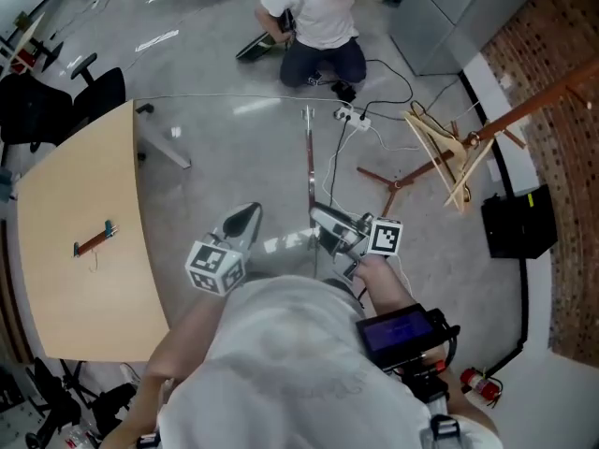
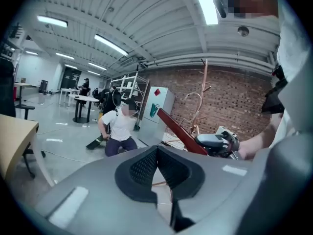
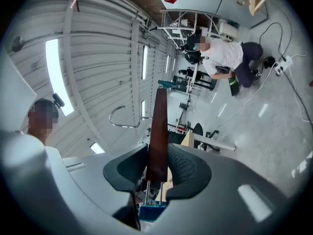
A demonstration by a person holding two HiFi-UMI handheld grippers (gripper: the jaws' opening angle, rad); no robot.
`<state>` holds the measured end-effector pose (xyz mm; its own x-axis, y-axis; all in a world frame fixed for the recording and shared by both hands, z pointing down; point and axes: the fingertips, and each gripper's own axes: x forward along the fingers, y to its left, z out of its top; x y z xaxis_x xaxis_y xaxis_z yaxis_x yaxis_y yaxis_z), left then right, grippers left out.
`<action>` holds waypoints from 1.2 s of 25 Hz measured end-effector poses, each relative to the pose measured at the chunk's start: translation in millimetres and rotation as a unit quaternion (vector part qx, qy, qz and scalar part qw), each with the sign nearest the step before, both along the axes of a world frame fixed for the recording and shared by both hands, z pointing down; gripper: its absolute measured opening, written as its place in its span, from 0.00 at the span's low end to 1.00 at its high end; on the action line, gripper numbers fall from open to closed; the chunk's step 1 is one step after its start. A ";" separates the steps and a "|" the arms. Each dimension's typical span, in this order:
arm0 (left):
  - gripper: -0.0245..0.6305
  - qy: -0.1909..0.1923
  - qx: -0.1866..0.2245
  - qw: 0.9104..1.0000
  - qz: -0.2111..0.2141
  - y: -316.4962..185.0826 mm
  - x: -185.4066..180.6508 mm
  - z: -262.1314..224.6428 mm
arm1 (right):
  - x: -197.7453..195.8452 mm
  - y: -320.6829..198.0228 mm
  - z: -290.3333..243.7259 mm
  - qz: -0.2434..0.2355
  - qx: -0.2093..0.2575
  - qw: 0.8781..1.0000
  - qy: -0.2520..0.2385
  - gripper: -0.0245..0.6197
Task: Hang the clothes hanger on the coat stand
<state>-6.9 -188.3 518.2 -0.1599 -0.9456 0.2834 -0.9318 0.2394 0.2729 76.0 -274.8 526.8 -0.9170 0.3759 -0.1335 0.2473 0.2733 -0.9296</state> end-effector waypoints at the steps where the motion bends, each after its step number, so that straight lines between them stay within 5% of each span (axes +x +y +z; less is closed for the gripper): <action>1: 0.04 0.000 0.000 1.000 0.011 -12.8 5.8 -0.2 | 10.5 -11.9 -0.2 0.015 0.004 1.000 0.000 0.26; 7: 0.04 -0.006 -0.004 0.994 0.113 -90.4 54.3 -4.4 | 75.6 -75.4 0.2 0.131 -0.007 0.991 -0.001 0.26; 15: 0.04 0.005 -0.010 0.969 0.248 -179.2 103.5 3.3 | 144.0 -139.5 -1.9 0.274 -0.019 0.961 0.003 0.25; 20: 0.04 0.007 -0.002 0.944 0.329 -240.7 124.0 4.1 | 191.4 -181.9 -5.5 0.368 -0.011 0.930 0.017 0.26; 30: 0.04 0.010 0.014 0.905 0.424 -307.1 125.0 -5.5 | 237.3 -245.1 -22.7 0.507 0.005 0.862 0.015 0.25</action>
